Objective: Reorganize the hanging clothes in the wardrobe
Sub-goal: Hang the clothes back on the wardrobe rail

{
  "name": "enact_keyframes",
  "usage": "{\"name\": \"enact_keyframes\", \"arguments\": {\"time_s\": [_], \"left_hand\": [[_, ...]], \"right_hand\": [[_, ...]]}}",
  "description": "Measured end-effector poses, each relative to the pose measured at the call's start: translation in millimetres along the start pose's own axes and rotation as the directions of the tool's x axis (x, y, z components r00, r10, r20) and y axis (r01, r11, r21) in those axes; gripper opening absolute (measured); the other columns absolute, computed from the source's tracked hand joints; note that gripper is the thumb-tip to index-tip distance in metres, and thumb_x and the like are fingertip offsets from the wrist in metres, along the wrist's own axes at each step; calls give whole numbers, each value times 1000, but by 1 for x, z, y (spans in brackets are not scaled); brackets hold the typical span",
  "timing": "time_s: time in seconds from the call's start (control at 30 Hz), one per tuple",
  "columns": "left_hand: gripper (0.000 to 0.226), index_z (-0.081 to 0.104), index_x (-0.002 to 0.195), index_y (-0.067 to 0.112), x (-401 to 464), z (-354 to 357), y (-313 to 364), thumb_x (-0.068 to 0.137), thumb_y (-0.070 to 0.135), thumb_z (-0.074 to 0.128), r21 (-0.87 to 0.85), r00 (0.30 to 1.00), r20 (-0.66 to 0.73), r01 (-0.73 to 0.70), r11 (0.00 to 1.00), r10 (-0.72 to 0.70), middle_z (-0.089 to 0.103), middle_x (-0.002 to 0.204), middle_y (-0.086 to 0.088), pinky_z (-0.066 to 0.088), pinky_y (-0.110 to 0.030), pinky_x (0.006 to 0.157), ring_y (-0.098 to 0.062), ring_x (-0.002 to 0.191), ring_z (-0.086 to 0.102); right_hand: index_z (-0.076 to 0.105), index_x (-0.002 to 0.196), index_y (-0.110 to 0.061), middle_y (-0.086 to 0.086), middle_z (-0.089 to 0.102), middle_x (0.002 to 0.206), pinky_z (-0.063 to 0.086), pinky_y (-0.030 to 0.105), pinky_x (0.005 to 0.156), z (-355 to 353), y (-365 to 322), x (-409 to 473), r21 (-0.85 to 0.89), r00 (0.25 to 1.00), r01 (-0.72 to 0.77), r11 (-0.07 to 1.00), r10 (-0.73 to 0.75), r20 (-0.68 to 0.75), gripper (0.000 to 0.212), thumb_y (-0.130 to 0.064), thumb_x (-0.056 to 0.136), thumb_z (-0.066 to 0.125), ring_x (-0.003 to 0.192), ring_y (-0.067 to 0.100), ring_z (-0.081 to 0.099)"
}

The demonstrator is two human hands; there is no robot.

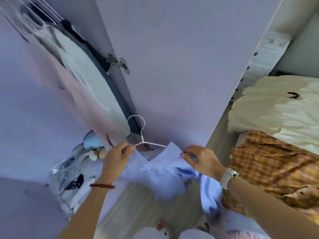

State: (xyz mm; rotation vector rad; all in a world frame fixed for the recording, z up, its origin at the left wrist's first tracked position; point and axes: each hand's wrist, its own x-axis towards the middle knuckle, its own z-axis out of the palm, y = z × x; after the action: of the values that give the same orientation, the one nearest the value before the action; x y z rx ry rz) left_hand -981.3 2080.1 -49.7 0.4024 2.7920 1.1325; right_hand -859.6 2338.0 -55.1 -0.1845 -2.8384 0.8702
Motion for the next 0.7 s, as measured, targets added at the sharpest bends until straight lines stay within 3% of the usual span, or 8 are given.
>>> {"name": "enact_keyframes", "arguments": {"time_s": [0.1, 0.17, 0.23, 0.33, 0.5, 0.63, 0.7], "left_hand": [[33, 42, 61, 31, -2, -47, -26, 88, 23, 60, -28, 982, -178, 55, 998, -59, 42, 54, 9, 33, -31, 56, -11, 56, 41], [21, 50, 70, 22, -1, -80, -37, 88, 19, 60, -51, 951, -307, 24, 998, -38, 46, 60, 11, 36, -30, 59, -17, 61, 46], [10, 59, 79, 9, 2, -114, -45, 89, 14, 59, -28, 908, -418, -24, 999, 10, 55, 69, -2, 42, -37, 66, -29, 68, 52], [16, 62, 90, -4, 10, -160, -55, 90, 10, 56, 14, 837, -546, -12, 1000, 18, 63, 87, -23, 44, -44, 77, -38, 84, 58], [23, 64, 102, -2, 20, -222, -56, 93, 15, 53, 132, 717, -697, 91, 987, 27, 64, 102, -22, 42, -41, 82, -39, 96, 57], [33, 57, 122, 9, 22, -251, -46, 91, 18, 56, 199, 639, -768, 191, 961, 33, 52, 123, -18, 36, -47, 95, -35, 115, 45], [36, 55, 124, 10, 24, -261, -36, 90, 18, 57, 285, 595, -795, 192, 939, 120, 49, 127, -17, 33, -47, 95, -35, 118, 43]], "right_hand": [[70, 83, -13, 6, 70, 81, 47, 33, 69, 23, -48, 28, 68, 992, 99, 993, -104, 72, 12, -23, 85, 63, 76, 28, 63], [69, 82, -11, 7, 69, 78, 45, 31, 67, 31, -82, 47, 110, 980, 169, 979, -179, 91, 14, -23, 86, 62, 73, 28, 61], [68, 82, -9, 6, 69, 77, 45, 29, 65, 33, -117, 67, 162, 960, 236, 958, -256, 112, 15, -21, 87, 60, 68, 26, 58], [66, 85, -9, 7, 67, 77, 40, 24, 64, 32, -165, 95, 238, 930, 322, 916, -353, 103, 11, -16, 88, 58, 64, 21, 52], [61, 94, -4, 13, 67, 85, 47, 41, 72, 33, -230, 138, 252, 878, 455, 854, -478, 34, 19, -17, 94, 47, 77, 33, 60], [61, 90, -2, 14, 67, 79, 44, 38, 65, 39, -260, 167, 252, 867, 495, 831, -492, -82, 18, -14, 93, 48, 71, 33, 60], [62, 88, -1, 11, 66, 75, 42, 34, 62, 43, -273, 182, 298, 883, 468, 832, -453, -122, 19, -14, 93, 49, 67, 30, 58]]}}
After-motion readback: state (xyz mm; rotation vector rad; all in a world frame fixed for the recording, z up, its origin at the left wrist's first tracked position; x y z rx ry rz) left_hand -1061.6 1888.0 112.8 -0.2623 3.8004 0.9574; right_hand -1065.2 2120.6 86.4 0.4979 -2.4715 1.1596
